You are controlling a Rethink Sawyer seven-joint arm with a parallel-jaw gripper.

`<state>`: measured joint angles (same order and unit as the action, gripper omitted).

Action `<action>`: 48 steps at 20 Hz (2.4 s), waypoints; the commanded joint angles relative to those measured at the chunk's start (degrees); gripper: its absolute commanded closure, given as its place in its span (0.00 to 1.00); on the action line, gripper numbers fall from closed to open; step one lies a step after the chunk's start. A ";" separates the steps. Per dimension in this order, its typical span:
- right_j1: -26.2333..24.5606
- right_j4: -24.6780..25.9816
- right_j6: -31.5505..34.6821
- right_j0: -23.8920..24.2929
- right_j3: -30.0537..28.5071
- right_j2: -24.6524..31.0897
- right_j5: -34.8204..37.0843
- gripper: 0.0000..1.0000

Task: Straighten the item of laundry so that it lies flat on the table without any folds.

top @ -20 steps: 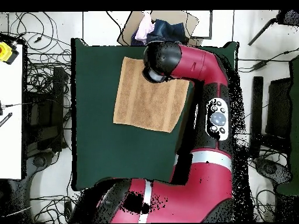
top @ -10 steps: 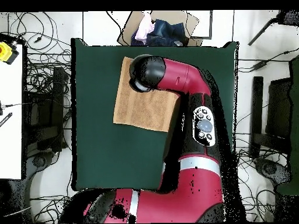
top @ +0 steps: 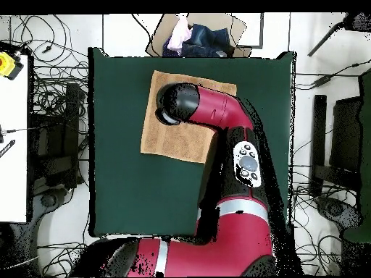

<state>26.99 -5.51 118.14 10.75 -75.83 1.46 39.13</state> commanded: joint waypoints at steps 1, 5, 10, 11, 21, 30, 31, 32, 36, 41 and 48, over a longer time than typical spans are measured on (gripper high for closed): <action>0.68 -3.47 10.81 -2.17 -12.13 5.59 -6.26 0.00; 1.21 -5.24 14.49 -4.06 -16.18 5.22 -11.64 0.00; 2.22 -8.30 15.88 -5.07 -20.93 6.19 -16.81 0.00; 2.40 -8.91 15.99 -5.26 -21.80 6.45 -17.70 0.00; 2.07 -12.54 13.78 -4.72 -27.33 9.32 -24.51 0.00; 1.24 -10.88 11.08 -0.52 -31.62 12.57 -29.02 0.00; 1.31 -10.70 11.02 -0.29 -31.97 12.59 -29.24 0.00; 1.21 -10.39 10.94 0.01 -32.44 12.72 -29.81 0.00; -0.32 -9.26 10.07 1.20 -32.99 13.29 -31.88 0.00; -2.91 -8.65 9.31 0.78 -31.72 12.43 -33.66 0.00; -5.14 -8.55 8.70 -0.88 -29.76 10.35 -34.67 0.00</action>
<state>25.11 -14.98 118.16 10.74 -104.31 9.58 7.97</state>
